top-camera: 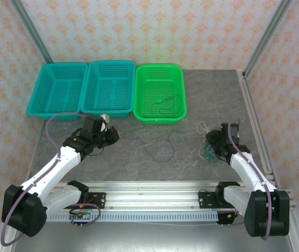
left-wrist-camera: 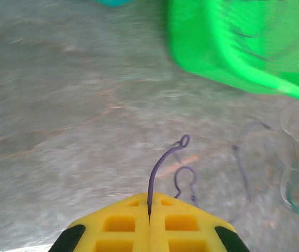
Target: Untangle the cables
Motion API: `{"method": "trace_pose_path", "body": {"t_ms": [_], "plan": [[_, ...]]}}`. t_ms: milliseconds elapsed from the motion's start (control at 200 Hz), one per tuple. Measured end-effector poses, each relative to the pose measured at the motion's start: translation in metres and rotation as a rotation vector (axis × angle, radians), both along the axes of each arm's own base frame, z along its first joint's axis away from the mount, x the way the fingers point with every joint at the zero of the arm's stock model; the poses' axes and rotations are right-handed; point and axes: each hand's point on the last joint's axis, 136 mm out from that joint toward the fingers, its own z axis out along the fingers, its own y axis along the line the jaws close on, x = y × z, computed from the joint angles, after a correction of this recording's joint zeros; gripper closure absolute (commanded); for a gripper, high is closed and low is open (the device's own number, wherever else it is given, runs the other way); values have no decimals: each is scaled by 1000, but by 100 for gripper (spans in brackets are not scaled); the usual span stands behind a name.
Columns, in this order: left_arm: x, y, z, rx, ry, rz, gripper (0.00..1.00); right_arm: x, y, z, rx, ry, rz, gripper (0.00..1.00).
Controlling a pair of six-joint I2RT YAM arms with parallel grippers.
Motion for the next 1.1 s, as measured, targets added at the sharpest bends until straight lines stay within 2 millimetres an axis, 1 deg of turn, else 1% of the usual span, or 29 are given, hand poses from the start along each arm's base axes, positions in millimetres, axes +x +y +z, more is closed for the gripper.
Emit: {"method": "trace_pose_path", "body": {"t_ms": [40,80,95,150,180,255,305,375,385,405,500,586,686,801,891,961,1036,1101], "plan": [[1,-15,21,-6,-54,-65,100,1,9,3,5,-13,42,29],[2,-32,48,-15,-125,-138,100,2,15,6,-2,-25,73,26],[2,-40,61,-22,-158,-167,100,2,16,7,-8,-28,83,25],[0,-61,102,-44,-258,-247,100,4,15,12,-17,-48,80,22],[-1,-73,128,-68,-317,-289,100,5,13,16,-26,-62,75,20],[2,-90,182,-122,-436,-339,100,7,11,25,-39,-96,66,18],[9,-97,212,-148,-498,-346,100,9,9,32,-44,-116,59,15],[21,-108,250,-182,-573,-349,100,12,9,40,-46,-141,55,14],[23,-109,253,-184,-577,-350,100,13,9,41,-47,-144,54,14],[27,-112,264,-194,-600,-350,100,13,9,43,-46,-149,54,14],[43,-125,306,-227,-680,-362,100,16,9,50,-41,-174,53,14],[58,-136,350,-243,-770,-372,100,17,11,54,-28,-189,52,14],[70,-144,402,-251,-889,-375,100,18,13,57,-12,-202,51,14],[76,-145,461,-267,-1029,-356,100,18,15,59,3,-207,54,14],[78,-140,495,-261,-1125,-317,100,18,16,61,13,-213,55,14],[82,-135,510,-235,-1185,-278,100,18,17,63,19,-223,59,14],[93,-130,514,-183,-1222,-225,100,16,18,66,27,-234,62,14],[110,-127,508,-116,-1230,-172,100,15,19,67,30,-241,65,14]]}}
